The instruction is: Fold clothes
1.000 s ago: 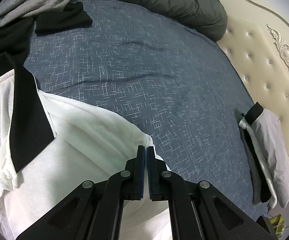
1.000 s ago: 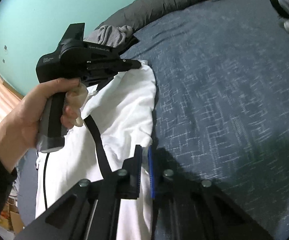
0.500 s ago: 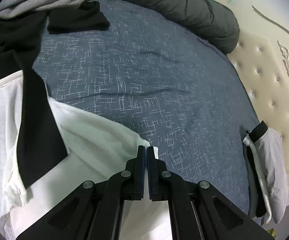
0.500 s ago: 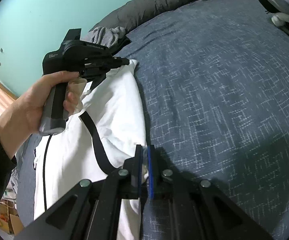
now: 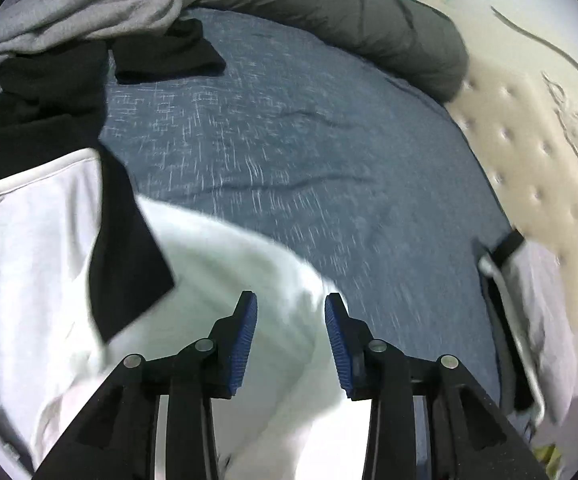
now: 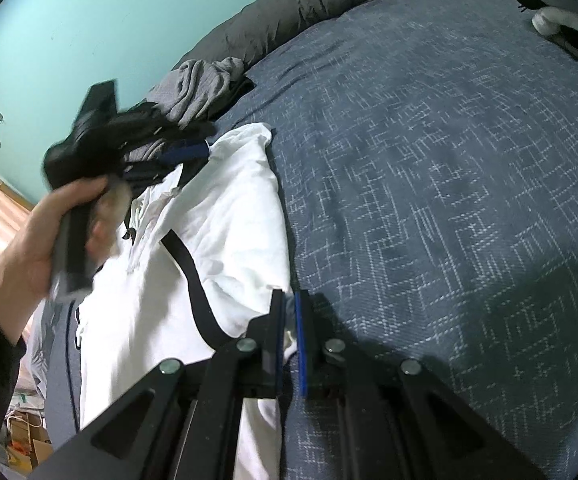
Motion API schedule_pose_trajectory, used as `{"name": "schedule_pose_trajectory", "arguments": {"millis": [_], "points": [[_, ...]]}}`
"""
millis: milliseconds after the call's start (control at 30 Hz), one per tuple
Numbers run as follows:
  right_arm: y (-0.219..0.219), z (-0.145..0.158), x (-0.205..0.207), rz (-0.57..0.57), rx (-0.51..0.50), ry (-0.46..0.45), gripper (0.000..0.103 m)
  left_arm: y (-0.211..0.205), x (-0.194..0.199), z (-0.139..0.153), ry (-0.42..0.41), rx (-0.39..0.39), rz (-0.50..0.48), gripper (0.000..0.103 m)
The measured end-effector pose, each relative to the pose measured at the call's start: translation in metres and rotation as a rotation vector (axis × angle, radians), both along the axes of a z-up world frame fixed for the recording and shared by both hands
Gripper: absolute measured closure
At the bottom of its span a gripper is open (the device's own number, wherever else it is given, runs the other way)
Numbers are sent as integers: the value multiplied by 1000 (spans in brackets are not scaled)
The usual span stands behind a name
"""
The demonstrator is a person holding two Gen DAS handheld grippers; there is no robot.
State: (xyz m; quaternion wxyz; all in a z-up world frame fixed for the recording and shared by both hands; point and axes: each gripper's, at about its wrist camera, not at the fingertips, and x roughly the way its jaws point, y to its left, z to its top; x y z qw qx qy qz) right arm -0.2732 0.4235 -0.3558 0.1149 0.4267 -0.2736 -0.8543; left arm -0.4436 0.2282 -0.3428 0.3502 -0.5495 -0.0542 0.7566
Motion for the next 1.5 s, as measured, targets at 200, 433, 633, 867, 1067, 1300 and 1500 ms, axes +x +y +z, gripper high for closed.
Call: {"name": "schedule_pose_trajectory", "arguments": {"millis": [200, 433, 633, 867, 1067, 1300, 1500], "points": [[3, 3, 3, 1, -11, 2, 98, -37, 35, -5, -24, -4, -38, 64], [2, 5, 1, 9, -14, 6, 98, -58, 58, -23, -66, -27, -64, 65], [5, 4, 2, 6, -15, 7, 98, -62, 62, -28, -55, -59, -70, 94], [12, 6, 3, -19, -8, 3, 99, -60, 65, -28, -6, -134, -68, 94], [18, 8, 4, -35, -10, 4, 99, -58, 67, -23, -3, -113, -59, 74], [20, 18, 8, -51, -22, 20, 98, -88, 82, -3, 27, -96, -1, 59], [13, 29, 12, -40, -29, 43, 98, -170, 109, 16, 48, -80, 101, 54]]}}
